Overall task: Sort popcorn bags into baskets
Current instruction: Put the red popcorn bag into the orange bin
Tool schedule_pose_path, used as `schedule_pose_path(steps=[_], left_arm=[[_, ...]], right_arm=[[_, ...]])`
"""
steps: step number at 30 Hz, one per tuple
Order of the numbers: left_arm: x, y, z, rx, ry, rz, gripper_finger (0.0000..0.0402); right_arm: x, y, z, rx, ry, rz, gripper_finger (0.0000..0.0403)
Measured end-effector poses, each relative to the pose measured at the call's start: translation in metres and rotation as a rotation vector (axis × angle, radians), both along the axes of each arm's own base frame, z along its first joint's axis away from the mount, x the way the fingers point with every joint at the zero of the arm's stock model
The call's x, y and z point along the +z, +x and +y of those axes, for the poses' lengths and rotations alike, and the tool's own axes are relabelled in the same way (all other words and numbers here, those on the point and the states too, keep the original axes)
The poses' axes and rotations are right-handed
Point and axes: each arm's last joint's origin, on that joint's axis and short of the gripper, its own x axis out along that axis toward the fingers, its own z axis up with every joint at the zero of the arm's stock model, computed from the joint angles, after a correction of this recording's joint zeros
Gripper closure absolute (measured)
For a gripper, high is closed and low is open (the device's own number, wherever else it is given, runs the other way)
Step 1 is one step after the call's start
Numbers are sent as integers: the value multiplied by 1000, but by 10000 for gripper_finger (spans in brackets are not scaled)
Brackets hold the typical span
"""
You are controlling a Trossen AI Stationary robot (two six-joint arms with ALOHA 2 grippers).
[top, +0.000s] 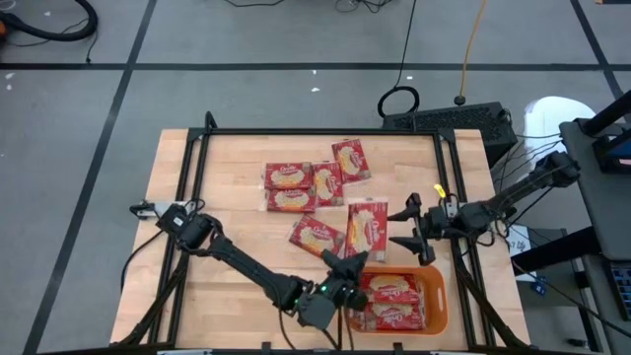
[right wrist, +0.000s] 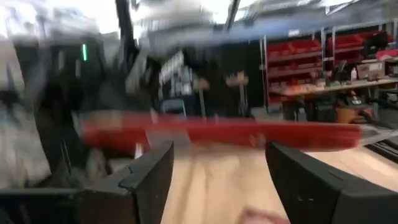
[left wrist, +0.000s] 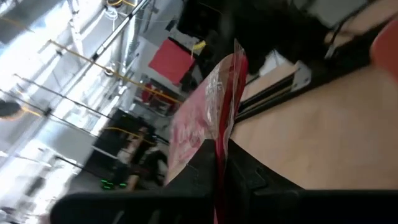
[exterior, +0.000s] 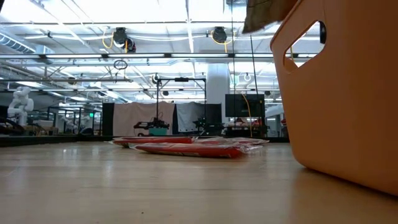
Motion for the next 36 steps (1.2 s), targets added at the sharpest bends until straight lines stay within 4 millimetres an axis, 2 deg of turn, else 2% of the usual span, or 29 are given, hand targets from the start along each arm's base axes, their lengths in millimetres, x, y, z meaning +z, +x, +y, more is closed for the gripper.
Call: schedule_pose_path(steps=[4,8,11,15,19,27,32,36], left_arm=[[0,-8,-15,-33,-101,-91,372],[0,-16,-26,-12,-151,-140,384],[0,-19,-29,11,-150,-143,390],[1,-20,-30,9,-151,-145,382],[5,-20,-28,-21,-175,-163,372],[4,-18,-31,-110,-207,-164,390],[1,-20,-33,-119,-201,-141,378],[-1,-23,-38,-124,-201,-133,379]], right_arm=[[-8,-4,1,-55,-132,89,162],[-17,-6,5,-94,-285,169,162],[-20,-7,13,-60,-384,179,161],[-5,-4,30,-77,-515,184,161],[14,4,58,-118,-669,214,161],[43,22,116,-278,-1021,306,161],[50,26,134,-291,-1124,309,161],[57,23,139,-277,-1111,289,161]])
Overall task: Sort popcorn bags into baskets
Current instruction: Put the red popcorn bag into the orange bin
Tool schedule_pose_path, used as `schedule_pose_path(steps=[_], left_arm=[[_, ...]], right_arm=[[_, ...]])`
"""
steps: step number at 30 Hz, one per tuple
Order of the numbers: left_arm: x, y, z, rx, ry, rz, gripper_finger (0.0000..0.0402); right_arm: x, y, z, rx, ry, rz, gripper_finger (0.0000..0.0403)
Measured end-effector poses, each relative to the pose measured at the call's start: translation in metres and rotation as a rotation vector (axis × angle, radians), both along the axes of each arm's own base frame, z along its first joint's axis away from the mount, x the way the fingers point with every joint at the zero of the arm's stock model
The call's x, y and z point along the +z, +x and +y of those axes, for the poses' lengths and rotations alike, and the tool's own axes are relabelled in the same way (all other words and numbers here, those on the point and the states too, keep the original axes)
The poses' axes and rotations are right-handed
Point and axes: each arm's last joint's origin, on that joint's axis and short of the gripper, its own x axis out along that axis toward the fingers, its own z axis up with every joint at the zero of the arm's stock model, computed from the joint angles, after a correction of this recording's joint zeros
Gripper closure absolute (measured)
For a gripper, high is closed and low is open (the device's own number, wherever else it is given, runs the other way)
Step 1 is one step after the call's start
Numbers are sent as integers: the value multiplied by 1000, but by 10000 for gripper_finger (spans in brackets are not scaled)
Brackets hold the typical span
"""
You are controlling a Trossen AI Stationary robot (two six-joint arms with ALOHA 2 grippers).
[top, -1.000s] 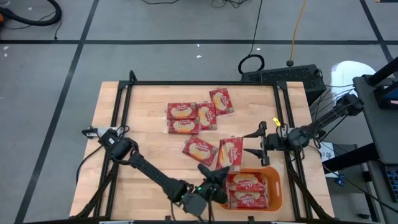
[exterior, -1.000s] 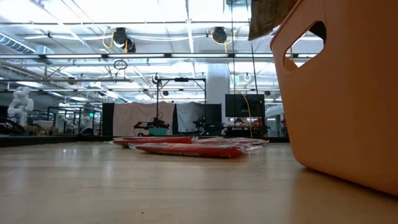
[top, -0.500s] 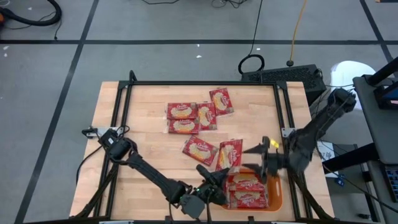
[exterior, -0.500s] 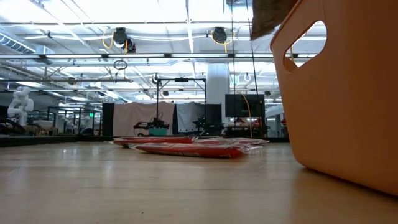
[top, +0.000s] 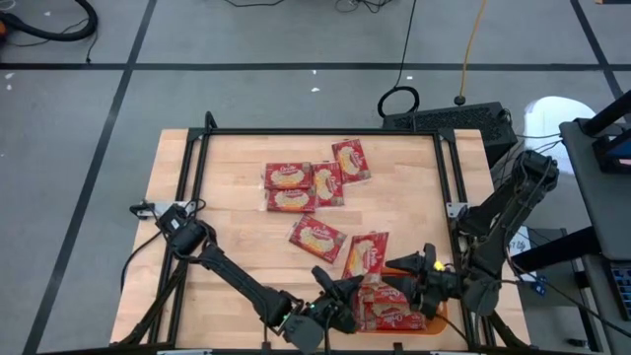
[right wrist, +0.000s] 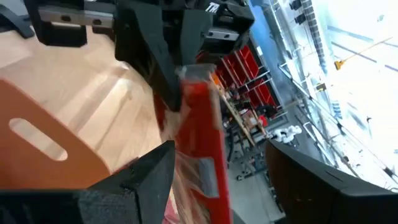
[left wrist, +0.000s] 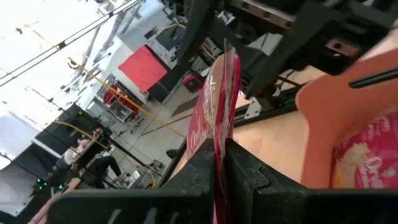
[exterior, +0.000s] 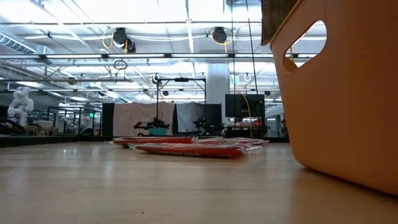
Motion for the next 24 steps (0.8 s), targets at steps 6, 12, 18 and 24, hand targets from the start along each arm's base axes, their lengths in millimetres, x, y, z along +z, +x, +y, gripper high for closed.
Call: schedule_pose_path(steps=[6,12,18,24], left_arm=[[-1,-1,-4,-51,28,28,394],[-2,-1,-5,-97,37,45,385],[-3,0,-4,-96,40,51,396],[-4,1,-2,-91,39,58,378]], right_arm=[[-4,0,-5,-3,-48,41,165],[-15,8,-12,69,28,134,189],[-19,14,-17,91,55,181,211],[-21,16,-19,119,79,207,251]])
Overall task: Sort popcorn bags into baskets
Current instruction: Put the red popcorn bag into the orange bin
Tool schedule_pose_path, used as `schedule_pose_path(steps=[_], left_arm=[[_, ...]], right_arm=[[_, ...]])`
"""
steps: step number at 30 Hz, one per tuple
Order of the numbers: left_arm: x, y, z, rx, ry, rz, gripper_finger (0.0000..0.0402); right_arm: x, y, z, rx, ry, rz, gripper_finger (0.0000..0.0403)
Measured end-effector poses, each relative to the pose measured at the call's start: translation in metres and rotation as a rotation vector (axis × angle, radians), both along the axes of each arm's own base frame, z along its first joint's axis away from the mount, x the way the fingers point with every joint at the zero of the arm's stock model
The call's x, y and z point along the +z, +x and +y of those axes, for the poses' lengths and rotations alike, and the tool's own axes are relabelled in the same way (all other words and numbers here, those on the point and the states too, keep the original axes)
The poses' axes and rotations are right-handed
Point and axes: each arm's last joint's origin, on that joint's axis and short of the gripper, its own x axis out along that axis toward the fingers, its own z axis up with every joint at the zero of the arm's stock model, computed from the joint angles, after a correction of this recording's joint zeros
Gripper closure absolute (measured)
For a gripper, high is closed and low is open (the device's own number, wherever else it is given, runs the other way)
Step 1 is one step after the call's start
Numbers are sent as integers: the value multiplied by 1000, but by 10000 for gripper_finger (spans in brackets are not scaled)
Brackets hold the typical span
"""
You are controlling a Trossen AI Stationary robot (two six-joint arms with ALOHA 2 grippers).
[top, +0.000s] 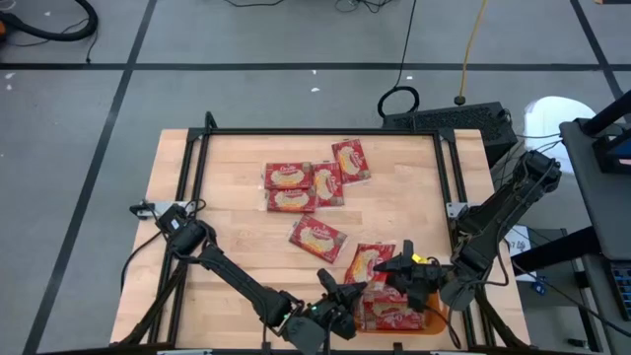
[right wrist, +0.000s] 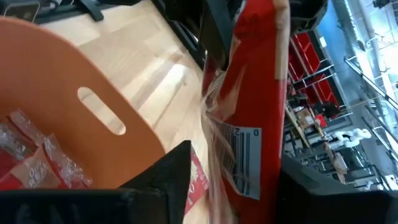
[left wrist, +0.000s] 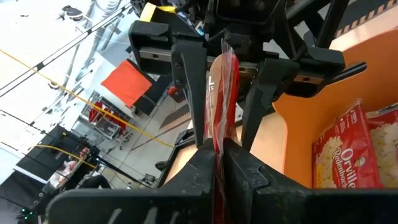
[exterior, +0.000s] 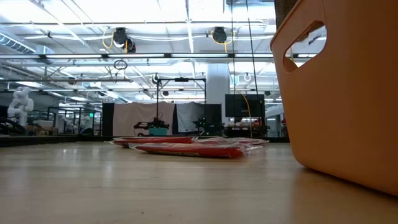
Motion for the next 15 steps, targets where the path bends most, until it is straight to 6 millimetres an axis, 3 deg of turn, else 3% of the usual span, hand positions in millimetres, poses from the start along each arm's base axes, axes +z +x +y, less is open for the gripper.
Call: schedule_pose_path(steps=[9,15], left_arm=[[-1,0,0,0,1,8,389],[-1,0,0,12,-33,-15,360]], right_arm=[[-1,0,-1,-8,2,7,310],[-1,-1,-1,-14,18,8,349]])
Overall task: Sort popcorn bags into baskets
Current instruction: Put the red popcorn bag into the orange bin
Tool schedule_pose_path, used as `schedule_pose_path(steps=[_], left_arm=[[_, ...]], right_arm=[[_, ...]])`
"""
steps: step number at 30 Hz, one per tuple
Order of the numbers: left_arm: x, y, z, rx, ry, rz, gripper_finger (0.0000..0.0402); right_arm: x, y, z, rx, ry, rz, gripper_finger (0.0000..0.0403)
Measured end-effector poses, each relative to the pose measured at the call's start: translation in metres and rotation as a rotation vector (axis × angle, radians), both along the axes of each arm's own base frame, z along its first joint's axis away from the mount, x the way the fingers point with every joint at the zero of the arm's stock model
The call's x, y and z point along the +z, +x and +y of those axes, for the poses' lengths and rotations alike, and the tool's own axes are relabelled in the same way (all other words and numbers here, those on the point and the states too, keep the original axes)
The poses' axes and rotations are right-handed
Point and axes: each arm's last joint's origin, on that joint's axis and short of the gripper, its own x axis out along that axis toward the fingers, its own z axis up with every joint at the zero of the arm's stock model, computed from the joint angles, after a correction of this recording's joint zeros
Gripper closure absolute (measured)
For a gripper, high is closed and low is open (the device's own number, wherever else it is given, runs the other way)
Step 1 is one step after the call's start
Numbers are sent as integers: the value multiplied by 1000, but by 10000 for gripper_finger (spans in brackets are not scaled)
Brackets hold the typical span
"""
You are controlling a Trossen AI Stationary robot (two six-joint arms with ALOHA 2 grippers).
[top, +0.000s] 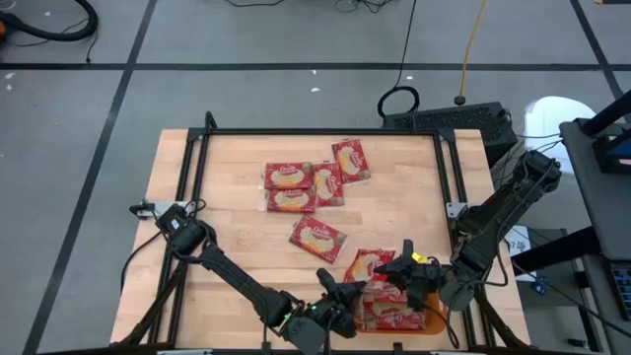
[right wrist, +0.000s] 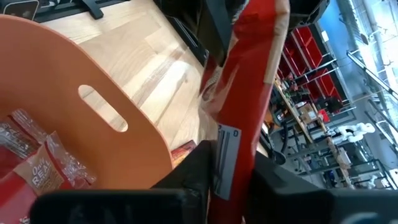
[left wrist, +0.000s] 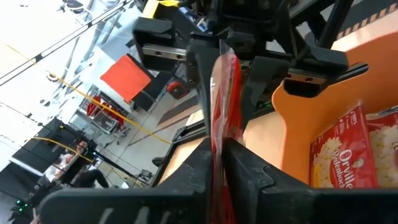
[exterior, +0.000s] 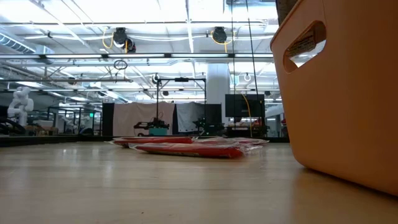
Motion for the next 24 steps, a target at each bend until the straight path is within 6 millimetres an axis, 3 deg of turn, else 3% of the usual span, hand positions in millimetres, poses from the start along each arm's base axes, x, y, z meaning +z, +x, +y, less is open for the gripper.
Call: schedule_pose_path(steps=[8,15,19,24], left_arm=[[5,-7,-5,124,-25,-60,272],[31,-29,-21,167,-140,-185,181],[34,-37,-23,304,-131,-189,164],[34,-39,-23,330,-181,-233,163]], right_arm=[[0,0,0,-22,76,-4,391],[-2,-4,2,-38,213,35,390],[11,-6,7,-64,412,108,390],[33,-7,9,-196,573,209,390]])
